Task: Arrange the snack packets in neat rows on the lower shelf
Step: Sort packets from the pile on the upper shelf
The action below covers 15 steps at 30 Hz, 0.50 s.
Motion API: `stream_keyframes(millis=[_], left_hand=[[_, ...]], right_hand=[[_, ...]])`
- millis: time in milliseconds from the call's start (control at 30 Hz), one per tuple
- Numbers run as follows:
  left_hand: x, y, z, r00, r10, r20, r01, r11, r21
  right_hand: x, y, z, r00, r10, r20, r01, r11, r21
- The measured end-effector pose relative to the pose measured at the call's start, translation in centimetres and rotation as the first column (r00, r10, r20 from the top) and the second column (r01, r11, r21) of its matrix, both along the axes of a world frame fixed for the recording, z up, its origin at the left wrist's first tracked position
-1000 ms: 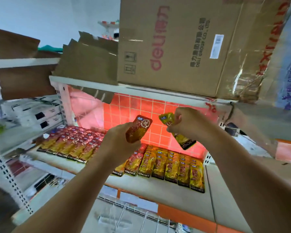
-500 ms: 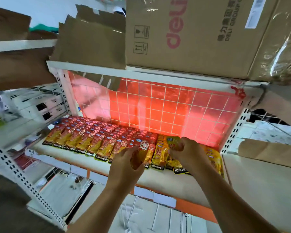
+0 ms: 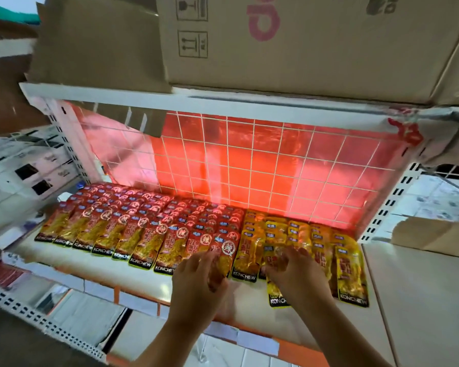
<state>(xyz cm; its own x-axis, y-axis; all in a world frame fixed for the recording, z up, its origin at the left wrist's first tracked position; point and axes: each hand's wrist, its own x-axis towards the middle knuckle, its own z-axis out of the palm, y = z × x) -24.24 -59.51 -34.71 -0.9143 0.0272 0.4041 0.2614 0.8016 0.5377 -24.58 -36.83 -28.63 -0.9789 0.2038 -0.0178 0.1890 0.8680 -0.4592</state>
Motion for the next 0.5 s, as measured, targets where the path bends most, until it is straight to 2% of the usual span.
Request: stream_keyframes(millis=[167,500], left_hand=[[-1.4,0.2,-1.0,0.999,-0.04,-0.022,0.037,0.994,-0.103],[-1.5,-0.6,-1.6,0.995,-0.103,0.006,0.103,0.992,-0.073]], right_hand=[[-1.7,0.6,-0.9,0.999,-0.045,0.001,0.045,0.998,0.044],[-3.7,-1.8,-1.5,0.988,-0.136,0.077,0.115,0.968,0.224]])
